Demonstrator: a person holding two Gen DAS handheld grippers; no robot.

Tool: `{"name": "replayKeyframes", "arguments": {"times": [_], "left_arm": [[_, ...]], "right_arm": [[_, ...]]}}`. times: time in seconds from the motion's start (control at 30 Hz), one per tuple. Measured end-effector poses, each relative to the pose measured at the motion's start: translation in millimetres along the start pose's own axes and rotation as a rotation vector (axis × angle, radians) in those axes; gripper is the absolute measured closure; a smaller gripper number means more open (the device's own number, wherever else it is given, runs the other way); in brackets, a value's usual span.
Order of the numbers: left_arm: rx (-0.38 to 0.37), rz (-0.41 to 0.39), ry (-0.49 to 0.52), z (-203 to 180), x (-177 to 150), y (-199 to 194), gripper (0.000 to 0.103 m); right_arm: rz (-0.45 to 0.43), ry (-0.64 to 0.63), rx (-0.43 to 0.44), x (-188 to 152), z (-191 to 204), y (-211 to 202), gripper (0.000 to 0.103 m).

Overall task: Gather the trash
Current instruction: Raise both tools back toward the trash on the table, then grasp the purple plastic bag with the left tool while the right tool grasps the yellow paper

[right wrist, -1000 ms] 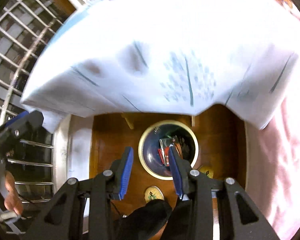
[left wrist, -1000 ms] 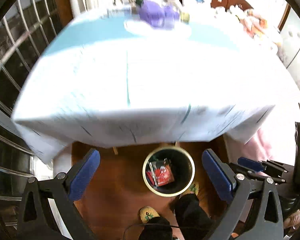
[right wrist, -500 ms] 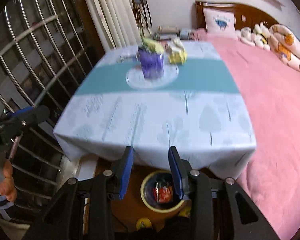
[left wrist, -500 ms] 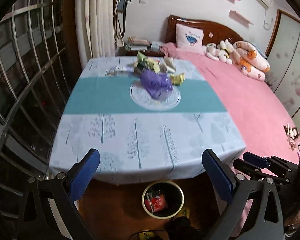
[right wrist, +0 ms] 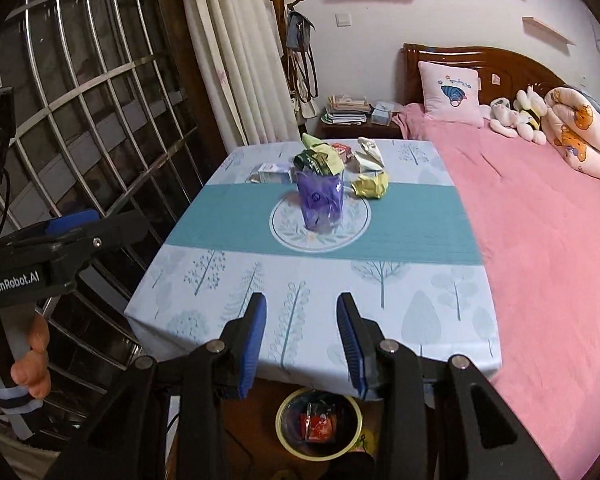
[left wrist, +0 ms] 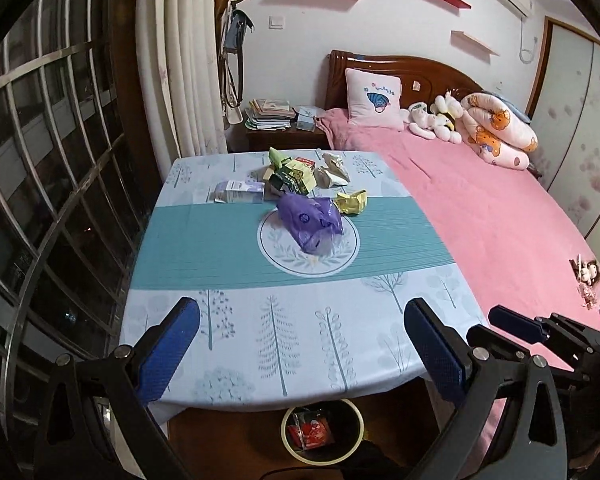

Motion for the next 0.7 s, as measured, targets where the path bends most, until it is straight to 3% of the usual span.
{"name": "replayKeyframes", "arguments": {"times": [0.33,0.47,0.7], "left_arm": [[0.006,0.078,0.008,-18,35,70,0.002],[-0.008,0.144,-0.041,-24,52,122,0.002],[-0.005,0.286,-0.14,-38,72,228,0.002]], "right_arm": [[0.028,0.014,0.011,44,-35,56,0.066],[0.056,0.013,0.026,65,-61,92,0.059],[0.127,-0.001,0.058,103,-111,167,0.058]]}}
Point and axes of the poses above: each gripper's, at about its wrist camera, not at the fingertips, and y roughly the way its jaws point, z to its left, x to its top, the point moved 4 cm from there along y, roughly the way its jaws point, and after that the axes turned 3 degrees about -z, right-handed, at the moved point
